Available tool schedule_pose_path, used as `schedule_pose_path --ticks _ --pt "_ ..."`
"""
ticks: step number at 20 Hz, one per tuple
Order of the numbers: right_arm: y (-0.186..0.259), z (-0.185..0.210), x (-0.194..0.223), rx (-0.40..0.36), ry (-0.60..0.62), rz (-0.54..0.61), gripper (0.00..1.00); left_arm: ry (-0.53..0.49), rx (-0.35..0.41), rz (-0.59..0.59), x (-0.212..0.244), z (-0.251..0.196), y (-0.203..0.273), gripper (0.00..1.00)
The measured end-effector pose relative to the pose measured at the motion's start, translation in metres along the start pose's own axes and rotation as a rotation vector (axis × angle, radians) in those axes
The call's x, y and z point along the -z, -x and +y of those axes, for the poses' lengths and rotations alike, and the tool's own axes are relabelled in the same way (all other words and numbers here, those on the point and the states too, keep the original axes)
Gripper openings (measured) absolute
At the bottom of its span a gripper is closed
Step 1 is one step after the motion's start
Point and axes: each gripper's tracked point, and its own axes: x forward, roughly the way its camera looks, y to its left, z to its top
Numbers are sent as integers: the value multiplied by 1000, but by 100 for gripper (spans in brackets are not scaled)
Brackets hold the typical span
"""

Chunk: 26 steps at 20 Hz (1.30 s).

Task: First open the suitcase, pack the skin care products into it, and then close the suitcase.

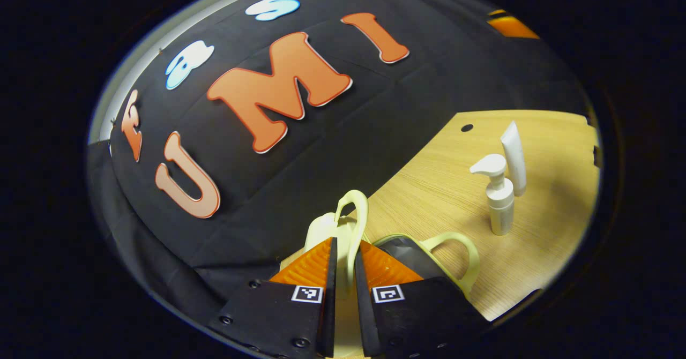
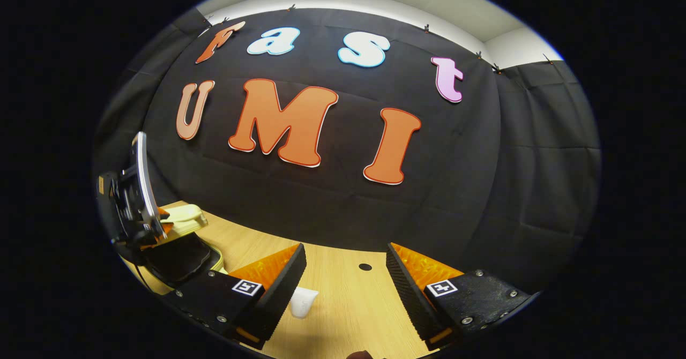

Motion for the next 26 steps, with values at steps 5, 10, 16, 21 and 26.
schedule_pose_path --ticks 5,10,16,21,26 --pt "-5 20 -5 -30 16 -2 96 242 -52 8 9 62 2 19" --pt "-6 31 -9 -38 30 -2 96 466 -76 12 27 116 -31 19" --pt "-7 44 -12 -35 50 1 96 682 -102 -7 59 173 -2 5" --pt "-8 62 -12 -41 64 12 96 852 -191 53 126 232 -6 5" --pt "-8 81 -15 -45 50 16 96 876 -226 145 201 256 -12 5"
